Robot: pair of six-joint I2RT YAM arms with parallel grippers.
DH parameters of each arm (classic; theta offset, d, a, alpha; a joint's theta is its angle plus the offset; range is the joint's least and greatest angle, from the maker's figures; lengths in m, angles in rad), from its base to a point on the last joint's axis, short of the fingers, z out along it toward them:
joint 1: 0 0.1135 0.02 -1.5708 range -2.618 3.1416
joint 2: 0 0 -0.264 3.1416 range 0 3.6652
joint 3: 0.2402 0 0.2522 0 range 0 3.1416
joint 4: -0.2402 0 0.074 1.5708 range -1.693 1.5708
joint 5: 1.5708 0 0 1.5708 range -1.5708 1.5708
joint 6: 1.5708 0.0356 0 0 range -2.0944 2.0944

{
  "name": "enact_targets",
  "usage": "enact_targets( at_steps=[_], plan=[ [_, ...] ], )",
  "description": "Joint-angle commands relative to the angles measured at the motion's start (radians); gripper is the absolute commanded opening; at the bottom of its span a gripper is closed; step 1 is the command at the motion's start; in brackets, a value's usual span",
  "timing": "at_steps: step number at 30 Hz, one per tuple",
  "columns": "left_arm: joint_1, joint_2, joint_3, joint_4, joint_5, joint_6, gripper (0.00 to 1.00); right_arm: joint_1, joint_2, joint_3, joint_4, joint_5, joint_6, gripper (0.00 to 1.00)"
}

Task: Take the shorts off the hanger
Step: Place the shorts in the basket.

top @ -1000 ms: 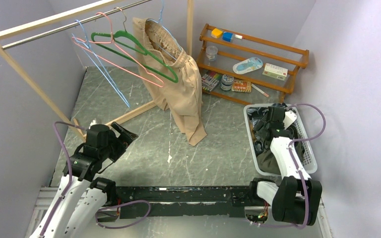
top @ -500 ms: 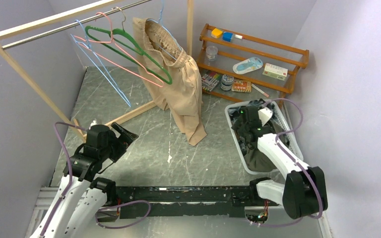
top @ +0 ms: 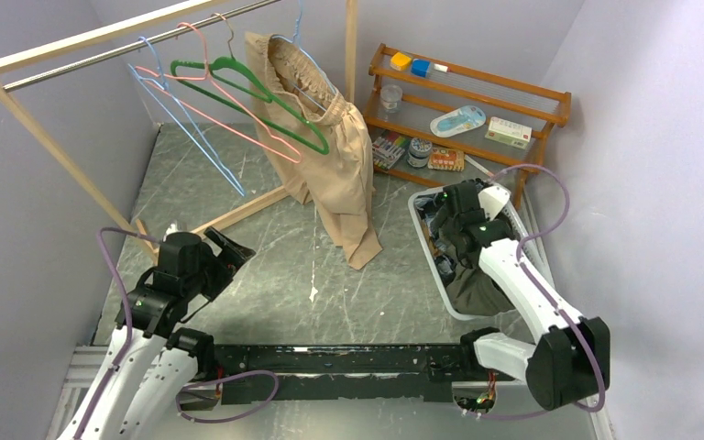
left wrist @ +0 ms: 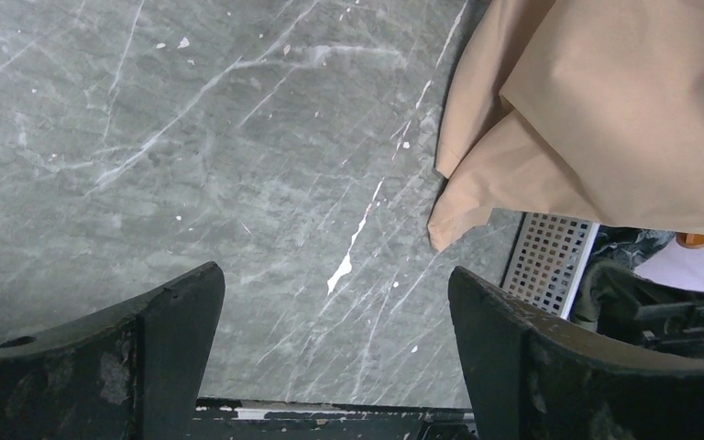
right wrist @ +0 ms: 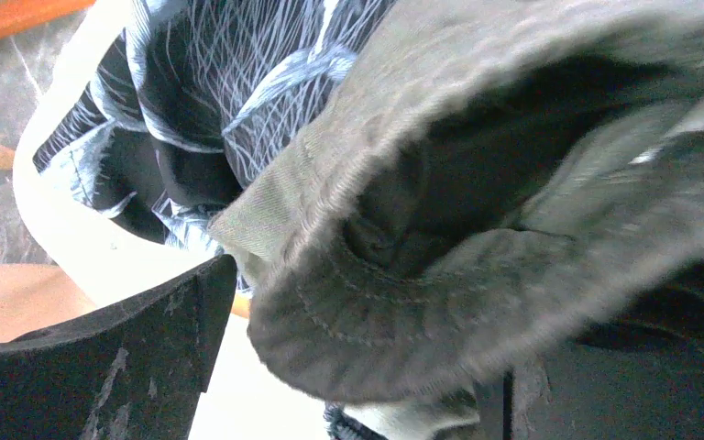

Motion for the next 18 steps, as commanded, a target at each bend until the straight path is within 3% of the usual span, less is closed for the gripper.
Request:
enact_targets(
  at_steps=[1,6,11,18],
  plan=[
    [-0.002,0.015,0.028,0.004,-0.006,0.020,0.96,-0.030,-0.078,0.051,-0.096,0.099,-0.060,0.91],
    [-0.002,0.031,0.022,0.016,0.001,0.024,0.96,-0.107,-0.119,-0.020,-0.053,0.086,-0.107,0.92],
    [-0.002,0.028,0.016,0.019,0.005,0.026,0.96,-0.233,-0.006,-0.112,0.003,-0.092,-0.126,0.92],
    [-0.002,0.019,0.030,-0.006,-0.019,0.040,0.96,-0.234,-0.070,-0.014,-0.036,-0.098,-0.138,0.92]
  ],
)
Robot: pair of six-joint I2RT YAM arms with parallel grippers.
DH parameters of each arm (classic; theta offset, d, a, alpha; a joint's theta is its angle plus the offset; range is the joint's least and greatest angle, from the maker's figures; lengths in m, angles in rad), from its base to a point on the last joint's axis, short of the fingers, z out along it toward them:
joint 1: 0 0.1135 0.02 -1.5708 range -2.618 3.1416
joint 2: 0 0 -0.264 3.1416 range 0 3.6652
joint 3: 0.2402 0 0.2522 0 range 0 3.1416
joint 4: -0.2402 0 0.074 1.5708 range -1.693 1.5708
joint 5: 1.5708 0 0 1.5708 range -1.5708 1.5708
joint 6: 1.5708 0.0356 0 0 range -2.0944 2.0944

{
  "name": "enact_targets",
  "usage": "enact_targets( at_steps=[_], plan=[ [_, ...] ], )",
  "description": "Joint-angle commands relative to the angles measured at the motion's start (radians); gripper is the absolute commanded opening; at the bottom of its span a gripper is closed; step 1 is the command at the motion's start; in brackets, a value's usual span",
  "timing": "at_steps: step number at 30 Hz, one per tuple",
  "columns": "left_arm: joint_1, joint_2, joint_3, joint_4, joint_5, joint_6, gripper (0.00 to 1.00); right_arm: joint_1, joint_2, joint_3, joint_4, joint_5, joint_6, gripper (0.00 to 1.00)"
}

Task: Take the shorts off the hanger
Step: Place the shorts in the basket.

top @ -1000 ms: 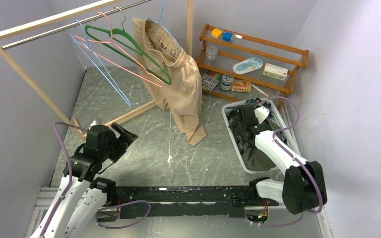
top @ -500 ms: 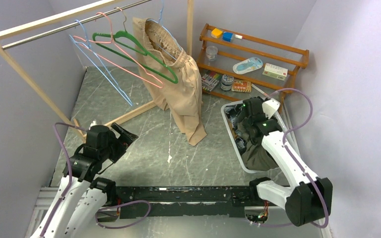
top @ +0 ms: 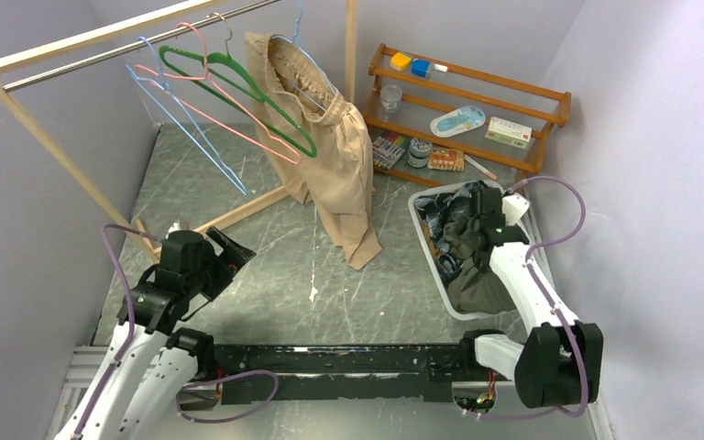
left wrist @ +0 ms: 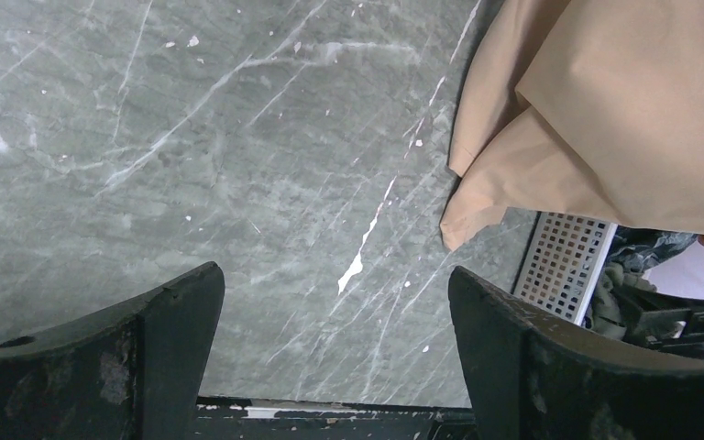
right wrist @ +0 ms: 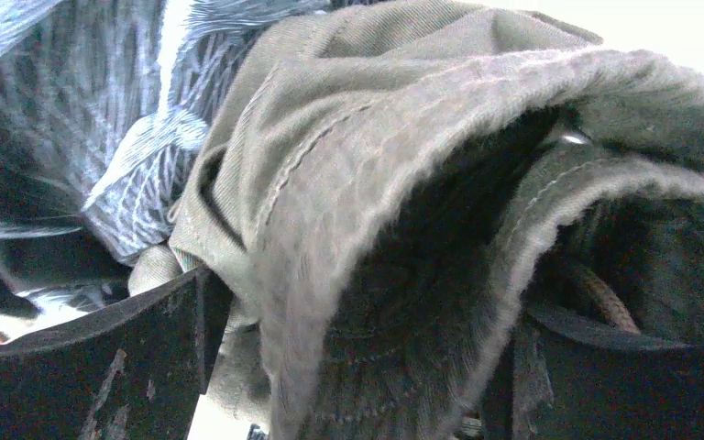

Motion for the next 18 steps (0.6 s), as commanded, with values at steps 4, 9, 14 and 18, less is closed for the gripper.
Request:
enact_targets(
  at_steps=[4,9,14,18],
  plan=[
    [-0.002,-0.018,0.020,0.002,-0.015,0.021,0.96,-0.014,-0.130,0.159,-0.094,-0.037,-0.072,0.95],
    [-0.002,-0.019,0.022,0.007,-0.009,0.022,0.96,-0.014,-0.236,0.219,-0.039,-0.166,-0.134,0.97],
    [-0.002,-0.024,0.024,-0.001,-0.017,0.023,0.96,-0.014,-0.333,0.181,0.152,-0.519,-0.169,0.96],
    [-0.002,-0.033,0.022,-0.005,-0.016,0.018,0.96,-0.012,-0.320,0.131,0.354,-0.890,-0.134,0.95]
  ],
)
